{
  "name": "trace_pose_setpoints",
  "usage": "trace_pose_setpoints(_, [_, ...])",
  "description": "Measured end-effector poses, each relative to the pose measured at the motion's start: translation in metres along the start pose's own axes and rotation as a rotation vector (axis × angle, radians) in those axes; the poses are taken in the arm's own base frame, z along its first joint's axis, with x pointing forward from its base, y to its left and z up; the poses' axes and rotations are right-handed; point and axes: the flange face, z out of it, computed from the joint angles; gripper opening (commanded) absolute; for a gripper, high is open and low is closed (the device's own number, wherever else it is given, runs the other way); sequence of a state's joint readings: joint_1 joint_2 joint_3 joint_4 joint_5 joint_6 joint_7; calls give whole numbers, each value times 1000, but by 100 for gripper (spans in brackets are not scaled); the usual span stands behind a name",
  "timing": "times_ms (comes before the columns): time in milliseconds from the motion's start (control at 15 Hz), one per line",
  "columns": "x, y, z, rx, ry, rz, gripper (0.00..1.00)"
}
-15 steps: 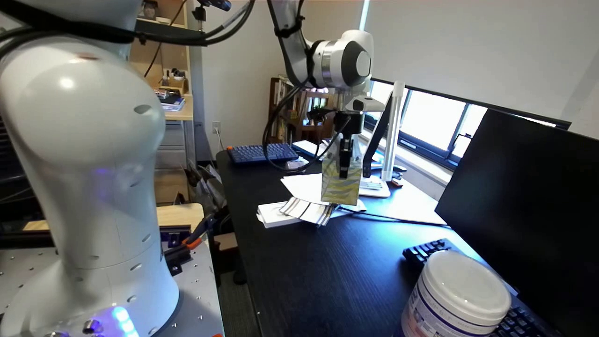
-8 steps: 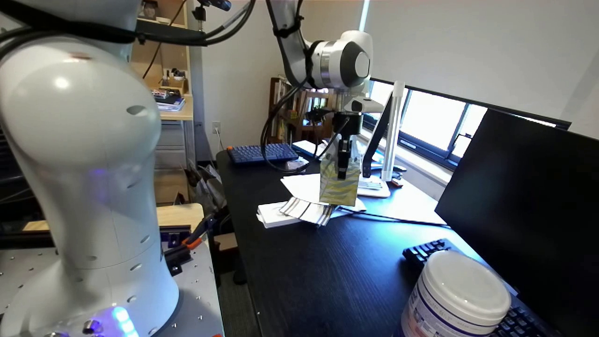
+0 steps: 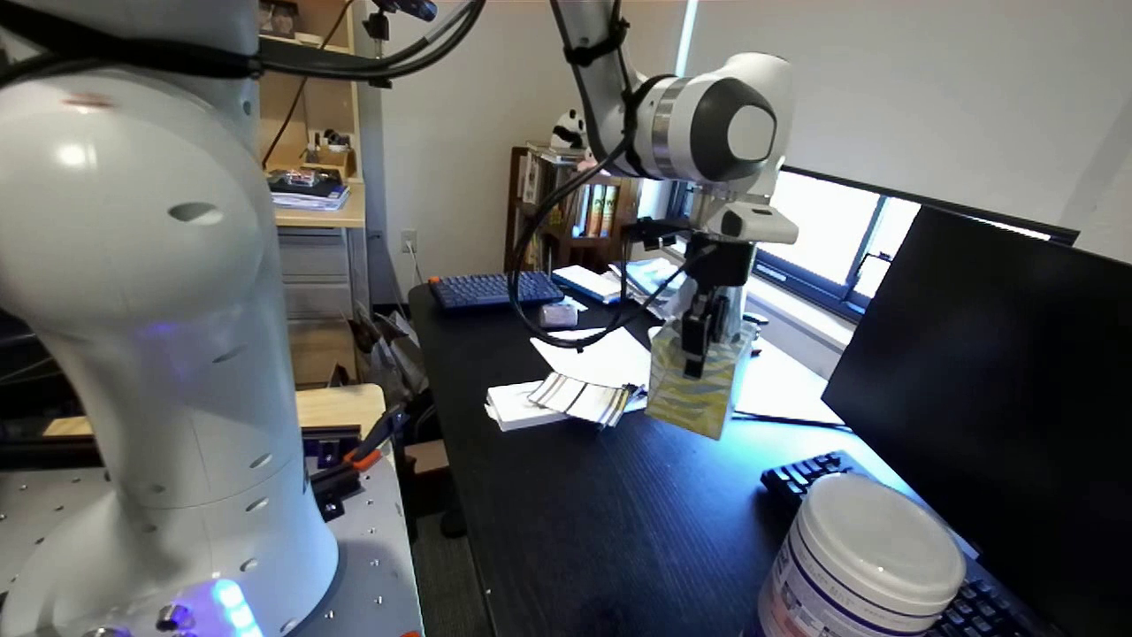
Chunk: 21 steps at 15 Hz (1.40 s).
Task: Move the tissue box to the right
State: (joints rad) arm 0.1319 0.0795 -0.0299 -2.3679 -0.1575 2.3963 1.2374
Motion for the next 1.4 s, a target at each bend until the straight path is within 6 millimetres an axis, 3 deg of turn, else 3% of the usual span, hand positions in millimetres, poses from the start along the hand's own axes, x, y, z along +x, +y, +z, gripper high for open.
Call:
trace_pose_setpoints(200, [37,43,22,2,-18,148,5])
trace_pose_setpoints(333, [41,64,37,14,-18,226,5])
trace_pose_setpoints(467, [32,78,51,14,-17,268,6])
trace_pose_setpoints(667, [15,91,66,6,-27,271,6])
trace_pose_setpoints(1000, [15,92,66,5,-27,276,5])
trace_pose_setpoints(1400, [36,118,84,-36,-67,426,5])
